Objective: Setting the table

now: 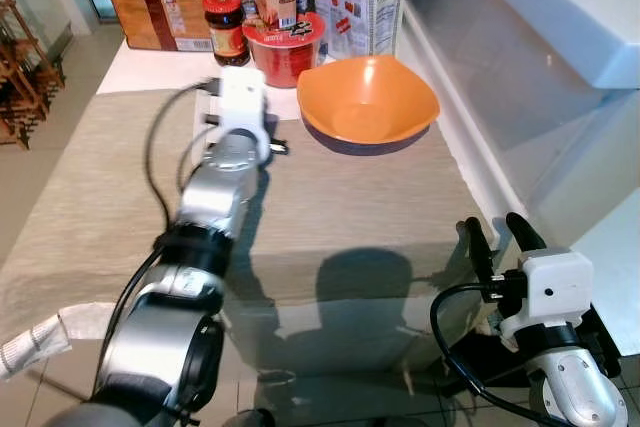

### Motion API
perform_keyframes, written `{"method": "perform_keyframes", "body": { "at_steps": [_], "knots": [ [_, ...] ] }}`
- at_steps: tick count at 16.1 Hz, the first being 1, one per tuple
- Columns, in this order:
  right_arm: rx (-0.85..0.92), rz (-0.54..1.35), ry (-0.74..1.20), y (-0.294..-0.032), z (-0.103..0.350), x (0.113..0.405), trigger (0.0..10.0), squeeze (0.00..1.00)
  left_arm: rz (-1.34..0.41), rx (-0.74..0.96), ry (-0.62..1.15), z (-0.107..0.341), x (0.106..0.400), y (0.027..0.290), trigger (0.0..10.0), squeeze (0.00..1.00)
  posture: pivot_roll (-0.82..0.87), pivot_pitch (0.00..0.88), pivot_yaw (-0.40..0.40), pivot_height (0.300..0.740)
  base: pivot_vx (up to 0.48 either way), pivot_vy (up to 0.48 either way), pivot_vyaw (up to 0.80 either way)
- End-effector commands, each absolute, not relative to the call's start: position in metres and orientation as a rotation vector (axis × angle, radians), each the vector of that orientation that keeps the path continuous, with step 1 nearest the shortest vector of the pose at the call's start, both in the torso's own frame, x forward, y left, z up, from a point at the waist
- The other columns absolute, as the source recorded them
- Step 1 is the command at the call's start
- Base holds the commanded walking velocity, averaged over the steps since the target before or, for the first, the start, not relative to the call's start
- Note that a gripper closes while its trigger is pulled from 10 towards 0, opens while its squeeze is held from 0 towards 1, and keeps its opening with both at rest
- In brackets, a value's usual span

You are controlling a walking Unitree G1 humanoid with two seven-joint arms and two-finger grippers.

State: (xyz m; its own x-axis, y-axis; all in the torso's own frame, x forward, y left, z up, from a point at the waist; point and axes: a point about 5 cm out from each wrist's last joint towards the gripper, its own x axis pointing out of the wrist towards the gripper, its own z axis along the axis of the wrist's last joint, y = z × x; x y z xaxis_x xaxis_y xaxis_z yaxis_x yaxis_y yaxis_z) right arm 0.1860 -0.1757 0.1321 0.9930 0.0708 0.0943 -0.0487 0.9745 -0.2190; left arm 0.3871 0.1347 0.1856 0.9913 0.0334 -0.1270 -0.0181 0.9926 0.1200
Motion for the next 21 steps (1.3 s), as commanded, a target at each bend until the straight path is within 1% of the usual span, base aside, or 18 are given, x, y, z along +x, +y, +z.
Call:
{"method": "perform_keyframes", "body": {
  "at_steps": [1, 3, 5, 7, 8, 11, 14, 19, 21],
  "knots": [
    [-0.222, 0.055, -0.105, -0.176, 0.135, 0.186, 10.0, 0.00, 0.049, 0.142, 0.115, 0.188, 0.384, 0.139, 0.0, 0.00, -0.20, 0.062, 0.006, 0.740, 0.000, 0.000, 0.00],
    [-0.219, 0.060, -0.114, -0.175, 0.135, 0.189, 10.0, 0.00, 0.032, 0.166, 0.056, 0.188, 0.371, 0.149, 0.0, 0.00, -0.18, 0.060, 0.002, 0.740, 0.000, 0.000, 0.00],
    [-0.216, 0.063, -0.116, -0.175, 0.134, 0.193, 10.0, 0.00, -0.037, 0.094, -0.040, 0.192, 0.349, 0.159, 0.0, 0.00, -0.15, 0.054, -0.008, 0.740, 0.000, 0.000, 0.00],
    [-0.213, 0.074, -0.118, -0.175, 0.132, 0.196, 10.0, 0.00, -0.072, 0.062, -0.071, 0.192, 0.339, 0.160, 0.0, 0.00, -0.13, 0.047, -0.014, 0.740, 0.000, 0.000, 0.00],
    [-0.206, 0.084, -0.127, -0.174, 0.131, 0.203, 10.0, 0.00, -0.108, 0.040, -0.140, 0.195, 0.329, 0.158, 0.0, 0.00, -0.11, 0.038, -0.021, 0.740, 0.000, 0.000, 0.00],
    [-0.188, 0.089, -0.146, -0.171, 0.128, 0.214, 10.0, 0.00, -0.155, 0.024, -0.208, 0.198, 0.313, 0.152, 0.0, 0.00, -0.10, 0.020, -0.022, 0.740, 0.000, 0.000, 0.00],
    [-0.145, 0.049, -0.142, -0.173, 0.125, 0.222, 10.0, 0.00, -0.199, -0.015, -0.253, 0.200, 0.304, 0.147, 0.0, 0.00, -0.09, 0.012, -0.015, 0.740, 0.000, 0.000, 0.00],
    [-0.133, 0.034, -0.137, -0.175, 0.122, 0.224, 10.0, 0.00, -0.196, 0.015, -0.243, 0.197, 0.307, 0.147, 0.0, 0.00, -0.10, 0.011, -0.009, 0.740, -0.469, 0.000, 0.00],
    [-0.135, 0.035, -0.134, -0.175, 0.122, 0.224, 10.0, 0.00, -0.202, 0.023, -0.246, 0.197, 0.308, 0.147, 0.0, 0.00, -0.10, 0.014, -0.009, 0.740, -0.154, 0.000, 0.00]
  ]
}}
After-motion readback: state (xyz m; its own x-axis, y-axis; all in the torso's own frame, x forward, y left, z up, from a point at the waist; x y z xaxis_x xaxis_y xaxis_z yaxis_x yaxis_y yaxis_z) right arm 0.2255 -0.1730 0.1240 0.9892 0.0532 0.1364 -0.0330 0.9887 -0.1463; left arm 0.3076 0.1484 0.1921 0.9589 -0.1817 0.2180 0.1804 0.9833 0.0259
